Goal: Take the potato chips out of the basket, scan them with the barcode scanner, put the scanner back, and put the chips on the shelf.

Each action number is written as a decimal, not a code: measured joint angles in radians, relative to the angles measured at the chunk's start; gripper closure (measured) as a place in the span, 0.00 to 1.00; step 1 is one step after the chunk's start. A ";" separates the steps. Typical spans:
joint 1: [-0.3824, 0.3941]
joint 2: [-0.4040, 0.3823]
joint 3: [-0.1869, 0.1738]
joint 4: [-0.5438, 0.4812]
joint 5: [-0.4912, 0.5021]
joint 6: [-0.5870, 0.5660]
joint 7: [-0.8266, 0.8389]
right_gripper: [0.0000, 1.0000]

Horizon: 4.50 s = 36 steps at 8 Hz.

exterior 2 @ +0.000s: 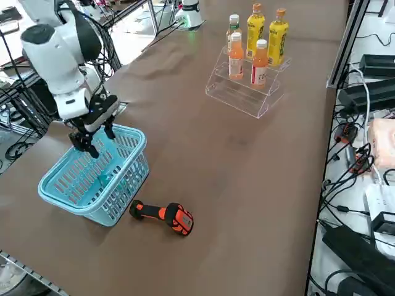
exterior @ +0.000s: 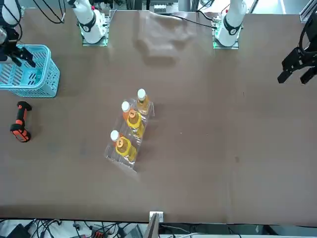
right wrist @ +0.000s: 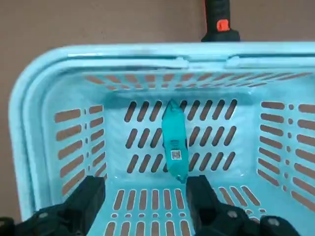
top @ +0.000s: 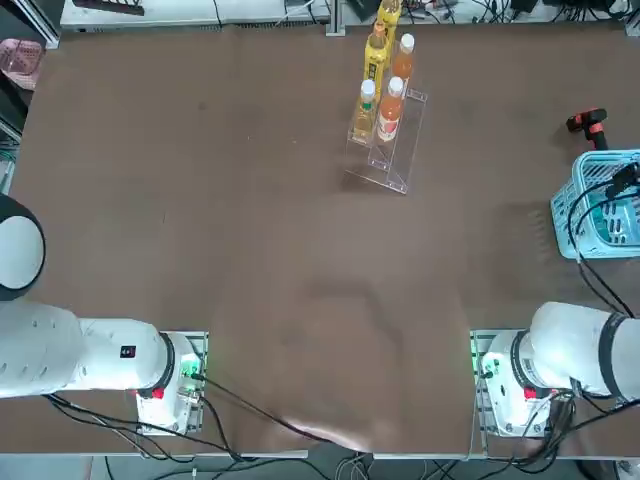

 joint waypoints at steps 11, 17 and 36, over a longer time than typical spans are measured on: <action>-0.022 0.192 -0.012 -0.006 0.000 0.172 -0.052 0.00; -0.049 0.224 -0.013 0.001 -0.001 0.185 -0.100 0.00; 0.001 0.387 -0.011 0.107 0.037 0.156 -0.100 0.00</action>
